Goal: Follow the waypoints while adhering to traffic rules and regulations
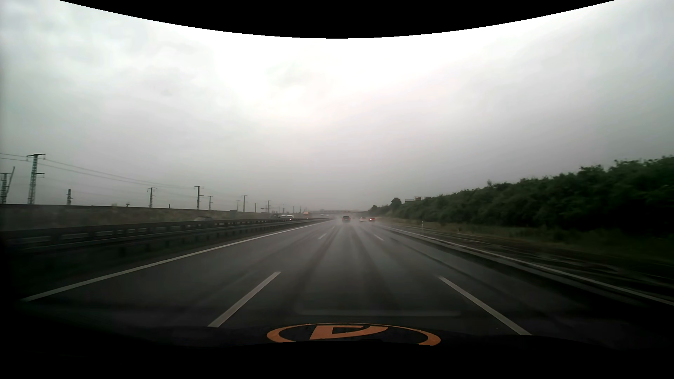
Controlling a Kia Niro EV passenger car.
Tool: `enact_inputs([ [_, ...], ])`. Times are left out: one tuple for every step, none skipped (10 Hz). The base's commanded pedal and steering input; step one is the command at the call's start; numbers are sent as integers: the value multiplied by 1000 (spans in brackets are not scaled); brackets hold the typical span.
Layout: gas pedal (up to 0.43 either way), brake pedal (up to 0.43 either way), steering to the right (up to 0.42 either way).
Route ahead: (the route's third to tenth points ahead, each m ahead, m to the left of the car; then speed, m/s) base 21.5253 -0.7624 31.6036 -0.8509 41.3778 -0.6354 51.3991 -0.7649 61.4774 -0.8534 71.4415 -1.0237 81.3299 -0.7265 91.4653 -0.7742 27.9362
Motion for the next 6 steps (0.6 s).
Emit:
enact_inputs([
  [150, 0, -1],
  [150, 0, -1],
  [150, 0, -1],
  [138, 0, -1],
  [138, 0, 0],
  [130, 0, 1],
])
